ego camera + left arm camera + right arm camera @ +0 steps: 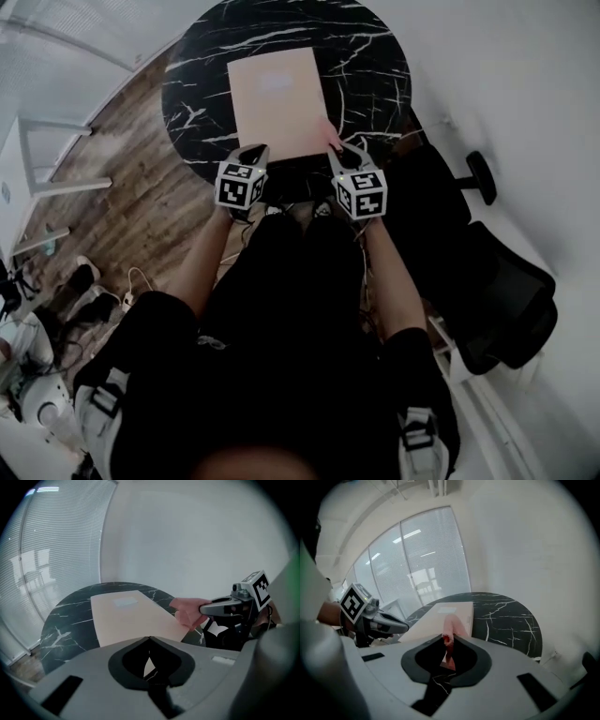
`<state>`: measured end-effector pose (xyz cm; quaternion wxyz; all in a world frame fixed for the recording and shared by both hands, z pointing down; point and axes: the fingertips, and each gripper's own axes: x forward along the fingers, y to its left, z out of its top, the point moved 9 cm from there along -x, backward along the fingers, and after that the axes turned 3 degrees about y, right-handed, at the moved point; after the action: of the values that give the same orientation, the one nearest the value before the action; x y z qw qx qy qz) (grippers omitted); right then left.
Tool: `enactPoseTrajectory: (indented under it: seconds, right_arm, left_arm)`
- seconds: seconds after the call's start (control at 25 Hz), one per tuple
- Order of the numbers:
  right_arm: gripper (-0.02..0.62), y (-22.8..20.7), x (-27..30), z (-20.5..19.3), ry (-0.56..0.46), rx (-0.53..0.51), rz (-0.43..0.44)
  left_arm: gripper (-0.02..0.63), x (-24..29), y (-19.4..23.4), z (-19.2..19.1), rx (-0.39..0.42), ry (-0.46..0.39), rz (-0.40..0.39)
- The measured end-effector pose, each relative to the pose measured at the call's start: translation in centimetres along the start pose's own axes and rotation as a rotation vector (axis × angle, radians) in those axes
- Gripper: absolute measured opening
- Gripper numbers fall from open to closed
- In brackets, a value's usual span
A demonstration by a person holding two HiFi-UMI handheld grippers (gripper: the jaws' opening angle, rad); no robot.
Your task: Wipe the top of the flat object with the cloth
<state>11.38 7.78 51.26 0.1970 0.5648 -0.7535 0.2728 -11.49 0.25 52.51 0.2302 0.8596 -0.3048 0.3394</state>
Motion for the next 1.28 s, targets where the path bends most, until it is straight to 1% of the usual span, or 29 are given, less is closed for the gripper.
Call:
enactPoseTrajectory:
  seconds: [0.12,0.24,0.4,0.48,0.56,0.64,0.72,0.84,1.0,1.08,1.2,1.28]
  right_arm:
    - [0.023,1.1,0.0,1.1,-0.012,-0.037,0.104]
    - [0.023,2.7,0.7,2.1,-0.006,-0.086,0.241]
    - [0.023,6.2,1.5,2.8,0.018,-0.176,0.436]
    - [0.023,8.3,2.2,2.6,0.048,-0.236,0.54]
    - [0.023,10.5,2.9,1.8,0.102,-0.295,0.639]
    - [0.023,12.4,3.9,0.7,0.161,-0.348,0.689]
    - [0.023,13.7,5.2,-0.2,0.212,-0.402,0.681]
    - [0.023,14.9,7.1,-2.0,0.292,-0.448,0.628]
    - [0.023,16.1,9.3,-3.8,0.356,-0.434,0.565]
    - [0.023,16.2,10.1,-4.3,0.378,-0.41,0.519]
    - [0.023,15.8,10.8,-4.7,0.393,-0.364,0.444]
    - [0.023,15.6,10.9,-4.6,0.389,-0.357,0.409]
  left_arm:
    - [0.0,-1.2,0.4,-0.9,-0.059,-0.025,0.051]
    - [-0.001,-2.4,1.1,-1.8,-0.13,-0.049,0.123]
    - [0.0,-4.5,1.3,-4.1,-0.233,-0.064,0.226]
    - [0.0,-5.5,1.6,-5.5,-0.275,-0.066,0.276]
    - [0.0,-6.7,2.0,-7.0,-0.322,-0.071,0.32]
    - [0.0,-7.8,2.3,-8.5,-0.369,-0.073,0.352]
    - [0.0,-8.7,2.5,-9.9,-0.404,-0.069,0.379]
    - [0.0,-9.7,2.5,-11.8,-0.445,-0.057,0.403]
    - [0.0,-10.1,2.6,-13.5,-0.481,-0.046,0.414]
    - [0.0,-10.2,2.6,-13.9,-0.494,-0.045,0.415]
    - [0.0,-10.1,2.5,-14.1,-0.497,-0.043,0.409]
    - [0.0,-9.9,2.5,-14.1,-0.492,-0.041,0.401]
